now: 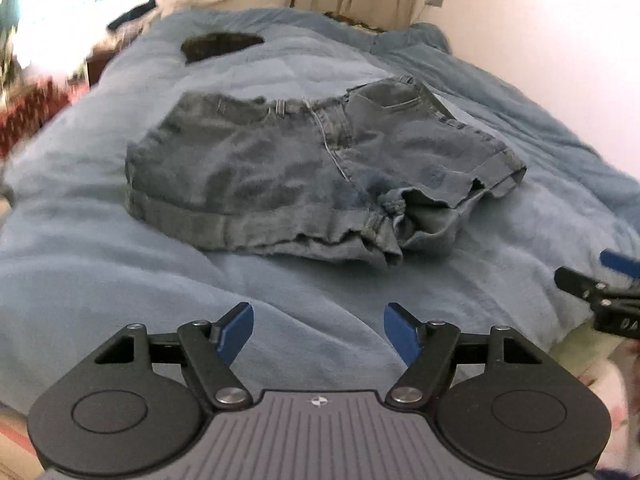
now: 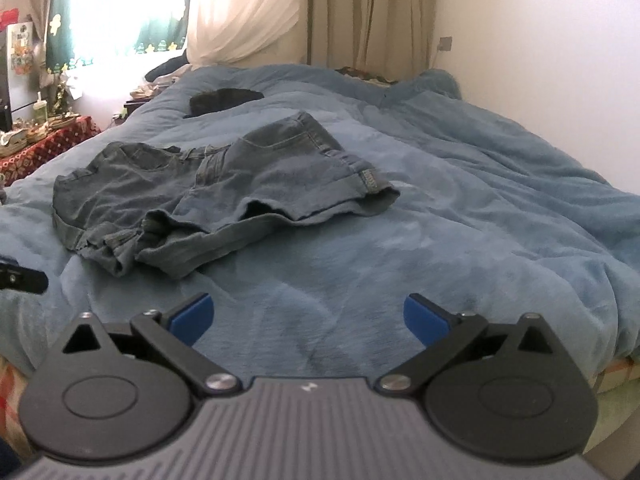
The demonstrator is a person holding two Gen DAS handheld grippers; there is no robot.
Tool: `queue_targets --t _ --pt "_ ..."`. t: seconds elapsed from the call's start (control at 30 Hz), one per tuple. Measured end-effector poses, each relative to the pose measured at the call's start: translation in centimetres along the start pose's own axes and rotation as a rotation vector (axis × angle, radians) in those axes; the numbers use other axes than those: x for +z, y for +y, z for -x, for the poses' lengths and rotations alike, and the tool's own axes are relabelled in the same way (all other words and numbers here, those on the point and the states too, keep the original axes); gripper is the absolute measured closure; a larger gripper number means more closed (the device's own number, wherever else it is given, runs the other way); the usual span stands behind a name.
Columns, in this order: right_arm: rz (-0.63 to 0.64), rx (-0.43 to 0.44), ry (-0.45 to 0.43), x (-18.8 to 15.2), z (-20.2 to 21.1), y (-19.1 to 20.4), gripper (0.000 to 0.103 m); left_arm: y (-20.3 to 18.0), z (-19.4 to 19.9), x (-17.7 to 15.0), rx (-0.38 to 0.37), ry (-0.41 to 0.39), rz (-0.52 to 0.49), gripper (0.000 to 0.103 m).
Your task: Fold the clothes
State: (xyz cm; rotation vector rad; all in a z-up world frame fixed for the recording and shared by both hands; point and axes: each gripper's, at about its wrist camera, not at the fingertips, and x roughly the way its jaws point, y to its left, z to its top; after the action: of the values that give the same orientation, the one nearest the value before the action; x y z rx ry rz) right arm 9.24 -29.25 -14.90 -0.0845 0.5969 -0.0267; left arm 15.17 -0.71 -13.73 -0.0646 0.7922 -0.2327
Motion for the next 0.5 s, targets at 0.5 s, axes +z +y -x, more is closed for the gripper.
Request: queue_targets --t 0.5 --pt "0.047 0.070 -0.047 1.4 -1.4 -3.6 0.001 -2.2 -2.7 3.7 -0.204 -0.058 0.001 0.020"
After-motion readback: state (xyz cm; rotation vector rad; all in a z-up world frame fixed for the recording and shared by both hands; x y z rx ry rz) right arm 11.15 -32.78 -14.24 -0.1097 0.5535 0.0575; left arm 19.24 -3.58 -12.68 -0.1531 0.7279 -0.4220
